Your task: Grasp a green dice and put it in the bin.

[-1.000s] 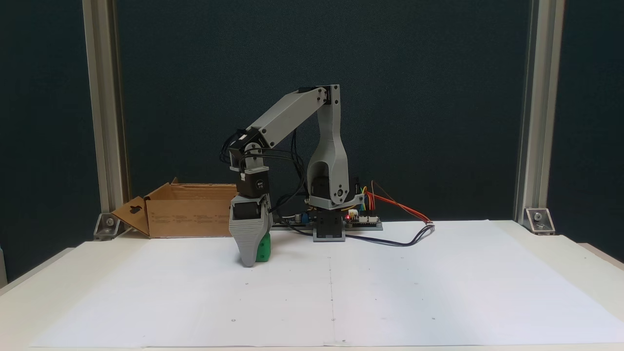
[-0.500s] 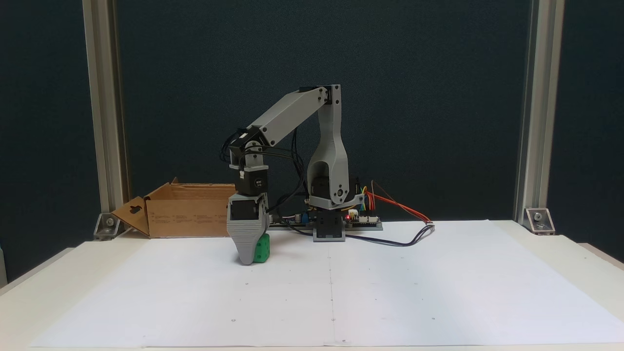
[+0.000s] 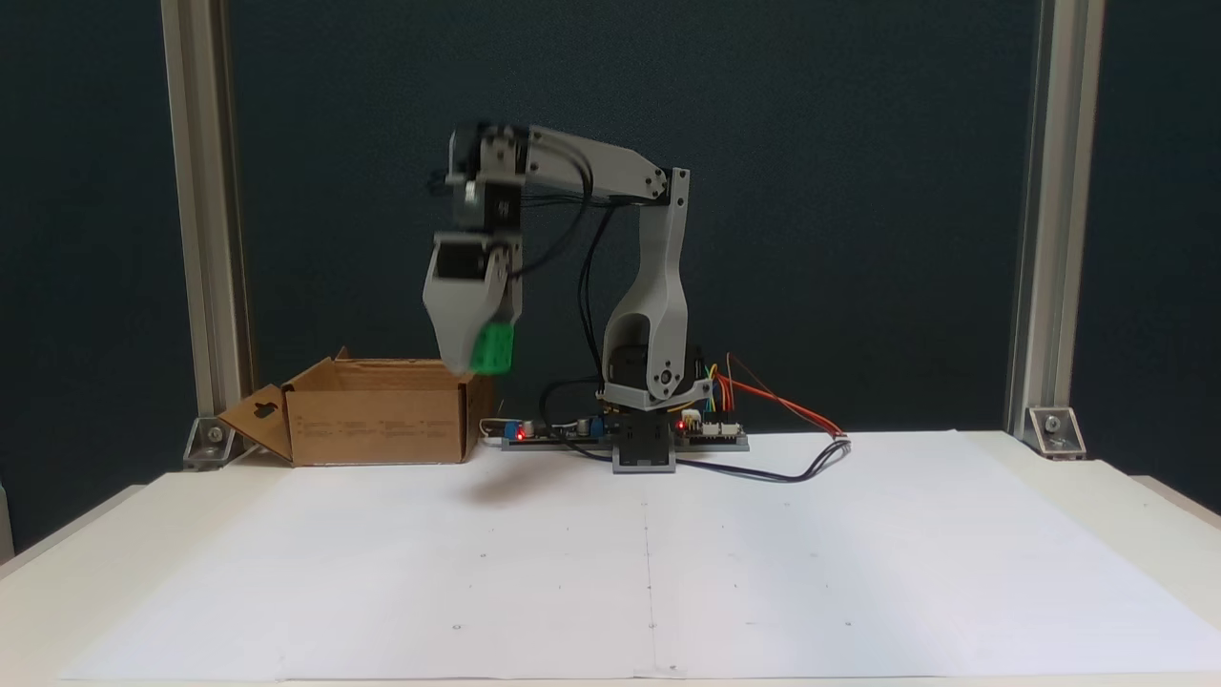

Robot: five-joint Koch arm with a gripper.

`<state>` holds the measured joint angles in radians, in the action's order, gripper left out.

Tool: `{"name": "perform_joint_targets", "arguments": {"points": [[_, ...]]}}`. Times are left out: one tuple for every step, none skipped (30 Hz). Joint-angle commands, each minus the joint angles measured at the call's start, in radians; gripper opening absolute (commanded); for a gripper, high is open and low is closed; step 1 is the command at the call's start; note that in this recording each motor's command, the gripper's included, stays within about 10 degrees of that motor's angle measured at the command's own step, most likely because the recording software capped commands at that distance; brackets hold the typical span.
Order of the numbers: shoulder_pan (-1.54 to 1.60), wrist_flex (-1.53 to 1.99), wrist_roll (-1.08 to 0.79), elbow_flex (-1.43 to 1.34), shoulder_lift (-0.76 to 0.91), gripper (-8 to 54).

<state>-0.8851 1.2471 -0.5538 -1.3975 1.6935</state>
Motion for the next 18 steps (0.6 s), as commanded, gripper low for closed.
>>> {"name": "perform_joint_targets", "arguments": {"points": [[0.015, 0.089, 0.124, 0.091, 0.054, 11.9], [0.015, 0.089, 0.135, 0.095, 0.060, 12.0], [0.015, 0.087, 0.143, 0.095, 0.067, 12.0], [0.008, 0.084, 0.153, 0.097, 0.074, 12.0], [-0.008, 0.077, 0.160, 0.097, 0.083, 12.0], [-0.032, 0.063, 0.160, 0.097, 0.087, 11.9], [-0.060, 0.043, 0.163, 0.097, 0.091, 12.0], [-0.091, 0.026, 0.167, 0.097, 0.094, 12.0], [-0.124, 0.009, 0.170, 0.100, 0.094, 11.9], [-0.155, -0.002, 0.170, 0.103, 0.095, 12.0], [-0.184, -0.012, 0.173, 0.106, 0.094, 11.9], [-0.213, -0.020, 0.183, 0.112, 0.094, 12.0], [-0.256, -0.040, 0.198, 0.117, 0.092, 12.0], [-0.284, -0.048, 0.202, 0.130, 0.092, 11.9], [-0.318, -0.066, 0.230, 0.137, 0.091, 11.9], [-0.368, -0.089, 0.245, 0.153, 0.083, 11.9], [-0.393, -0.094, 0.245, 0.167, 0.060, 11.9], [-0.420, -0.095, 0.250, 0.186, 0.026, 11.9]]}}
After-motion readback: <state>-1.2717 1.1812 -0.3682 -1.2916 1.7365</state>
